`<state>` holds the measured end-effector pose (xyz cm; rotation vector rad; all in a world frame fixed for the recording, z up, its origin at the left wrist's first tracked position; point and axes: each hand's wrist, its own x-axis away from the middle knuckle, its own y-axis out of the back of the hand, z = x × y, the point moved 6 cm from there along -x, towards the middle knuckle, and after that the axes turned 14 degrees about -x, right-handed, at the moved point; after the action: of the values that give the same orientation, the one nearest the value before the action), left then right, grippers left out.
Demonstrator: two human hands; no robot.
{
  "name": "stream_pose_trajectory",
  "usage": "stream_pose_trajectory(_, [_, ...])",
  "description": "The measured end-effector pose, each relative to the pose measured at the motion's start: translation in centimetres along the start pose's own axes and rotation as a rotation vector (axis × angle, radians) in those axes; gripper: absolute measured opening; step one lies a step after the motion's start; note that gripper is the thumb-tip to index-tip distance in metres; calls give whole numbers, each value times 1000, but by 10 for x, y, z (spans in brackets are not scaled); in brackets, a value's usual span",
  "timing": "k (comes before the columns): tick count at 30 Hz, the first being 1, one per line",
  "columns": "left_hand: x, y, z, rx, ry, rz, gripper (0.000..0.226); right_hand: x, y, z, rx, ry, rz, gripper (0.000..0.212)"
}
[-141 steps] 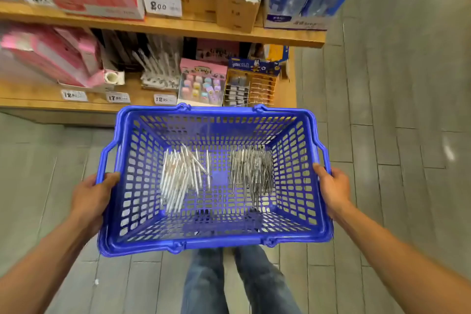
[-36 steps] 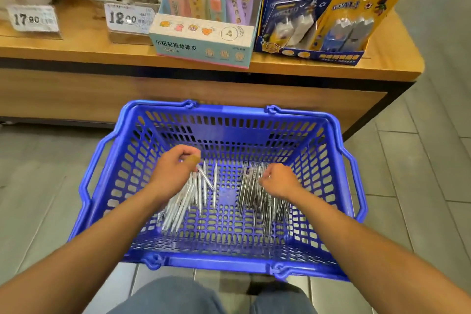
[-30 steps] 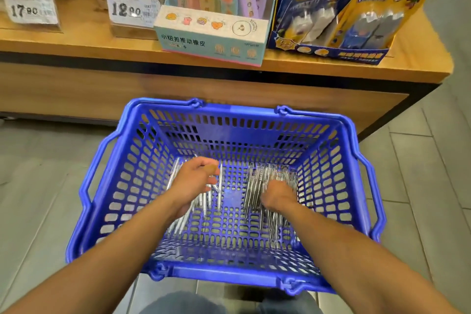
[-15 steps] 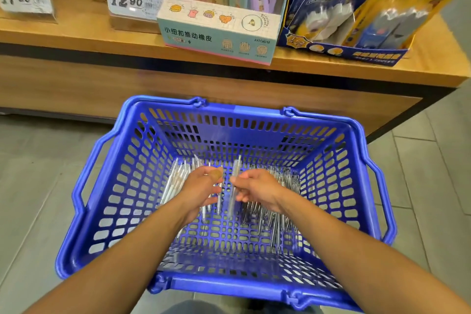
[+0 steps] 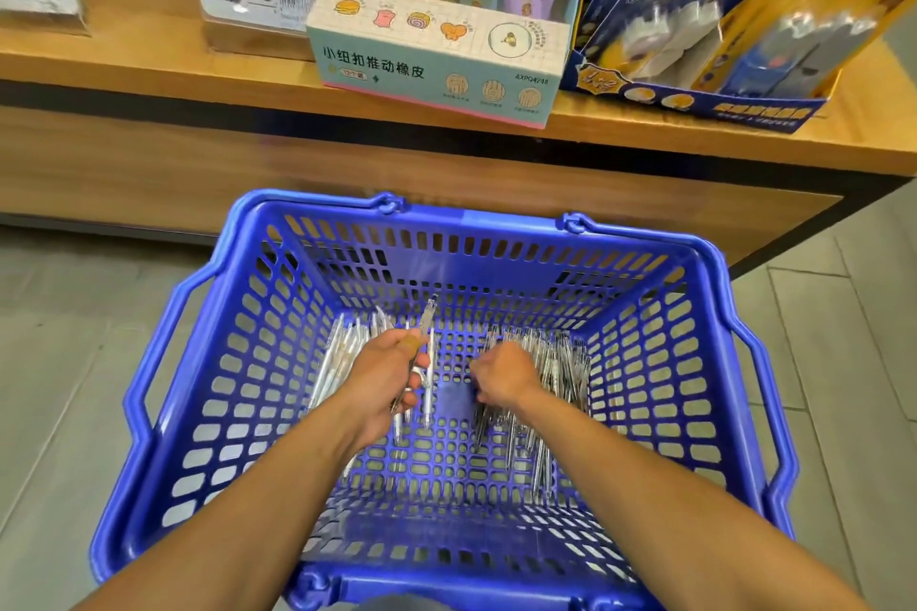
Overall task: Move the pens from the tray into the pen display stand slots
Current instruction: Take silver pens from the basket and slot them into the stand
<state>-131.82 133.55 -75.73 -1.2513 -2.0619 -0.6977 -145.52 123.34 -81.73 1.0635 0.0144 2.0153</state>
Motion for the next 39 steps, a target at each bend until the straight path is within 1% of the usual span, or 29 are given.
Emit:
stream_pose_trajectory(1, [-1,0,-1,-1,-7,-6,19,-2,0,-3,188,11,-57,23])
stream_pose_trajectory(2, [-2,1,-2,-2,-13,-11,19,-2,-2,-4,314,22,-95,21])
stream_pose_trajectory(3, [-2,2,-3,-2,-19,-14,19,-1,-5,-5,376,31,-120,19])
stream_pose_trajectory(5, [-4,4,-4,-5,-26,-18,19,-2,-13,-4,432,37,-151,18])
stream_pose_trajectory(8, [-6,6,-4,3,-30,-29,19,-4,-19,-2,522,30,-204,30])
stream_pose_trajectory(10, [-7,6,-3,16,-33,-19,18,-5,-22,-2,580,25,-197,36])
stream_pose_trajectory(12, [-8,6,-4,19,-33,-14,18,-6,-25,-4,594,4,-180,33])
stream_pose_trajectory(16, [-10,7,-4,23,-20,-10,16,-8,-25,-8,506,-62,-153,17])
stream_pose_trajectory(19, [-11,7,-3,20,-22,-19,15,-11,-24,-6,417,-68,-115,15])
stream_pose_trajectory(20, [-11,6,-3,27,-21,-23,13,-11,-24,-5,349,-63,-91,16])
stream_pose_trajectory(22, [-12,6,-2,34,-12,-39,9,-9,-28,-4,73,-57,18,26])
stream_pose_trajectory(23, [-13,6,-1,21,-9,-52,7,-4,-31,-1,-70,-57,92,27])
stream_pose_trajectory(25, [-16,8,2,-5,3,-74,4,9,-33,10,-234,-34,227,17])
stream_pose_trajectory(26, [-16,9,3,-12,8,-80,11,15,-33,17,-286,-18,286,14])
stream_pose_trajectory(28, [-16,10,4,-23,21,-89,28,28,-32,31,-383,18,389,14])
stream_pose_trajectory(30, [-14,10,4,-37,30,-83,41,39,-31,41,-443,57,459,15])
stream_pose_trajectory(32, [-14,7,3,-32,31,-48,45,51,-32,49,-461,93,504,16])
stream_pose_trajectory(33, [-14,5,2,-32,31,-26,43,55,-33,51,-465,106,516,16])
stream_pose_trajectory(35, [-13,2,2,-41,30,3,32,58,-34,54,-452,135,508,15])
stream_pose_trajectory(37, [-13,1,2,-26,29,-13,19,57,-34,54,-443,155,484,15])
stream_pose_trajectory(39, [-14,3,2,9,35,-45,12,53,-31,51,-445,133,488,16])
